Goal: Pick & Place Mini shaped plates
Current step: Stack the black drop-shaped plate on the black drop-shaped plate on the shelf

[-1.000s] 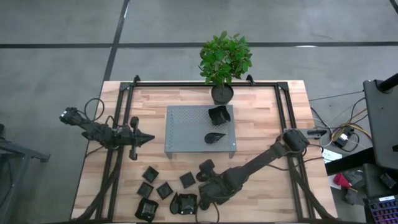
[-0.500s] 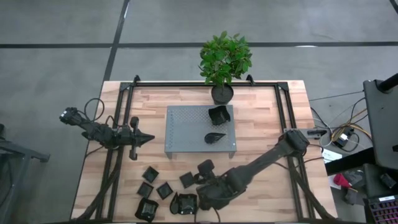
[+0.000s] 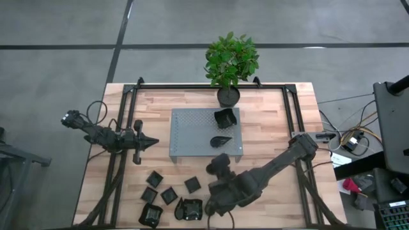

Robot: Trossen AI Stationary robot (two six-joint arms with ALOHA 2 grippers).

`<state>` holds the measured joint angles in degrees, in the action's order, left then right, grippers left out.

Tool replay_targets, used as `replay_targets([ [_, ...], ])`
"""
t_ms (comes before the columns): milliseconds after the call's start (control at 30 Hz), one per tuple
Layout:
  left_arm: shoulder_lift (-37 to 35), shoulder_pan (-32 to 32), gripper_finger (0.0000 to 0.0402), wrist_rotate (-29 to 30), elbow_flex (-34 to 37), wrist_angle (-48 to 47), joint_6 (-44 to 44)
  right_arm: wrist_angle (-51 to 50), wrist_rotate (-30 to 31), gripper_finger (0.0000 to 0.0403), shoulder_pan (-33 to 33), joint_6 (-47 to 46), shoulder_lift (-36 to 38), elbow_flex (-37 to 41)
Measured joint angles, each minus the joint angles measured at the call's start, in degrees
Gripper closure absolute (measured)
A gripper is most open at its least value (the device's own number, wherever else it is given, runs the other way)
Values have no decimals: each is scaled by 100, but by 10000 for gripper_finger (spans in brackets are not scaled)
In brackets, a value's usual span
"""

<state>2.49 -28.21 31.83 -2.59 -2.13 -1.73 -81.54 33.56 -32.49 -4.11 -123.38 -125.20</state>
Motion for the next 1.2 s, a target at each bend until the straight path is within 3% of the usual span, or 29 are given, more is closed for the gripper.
replay_targets([
  [167, 0, 0, 401, 0, 0, 1, 1, -405, 553, 394, 138, 266, 1, -28],
  [300, -1, -2, 401, -2, 0, 2, 1, -418, 608, 394, 369, 563, 1, -12],
  [600, -1, 0, 401, -2, 0, 0, 1, -853, 553, 394, 908, 580, 1, -3],
  [800, 1, 0, 401, -2, 0, 0, 0, -850, 75, 394, 1089, 747, 1, 6],
  [1200, -1, -1, 401, -2, 0, 0, 1, -848, 46, 394, 1265, 828, -8, 49],
])
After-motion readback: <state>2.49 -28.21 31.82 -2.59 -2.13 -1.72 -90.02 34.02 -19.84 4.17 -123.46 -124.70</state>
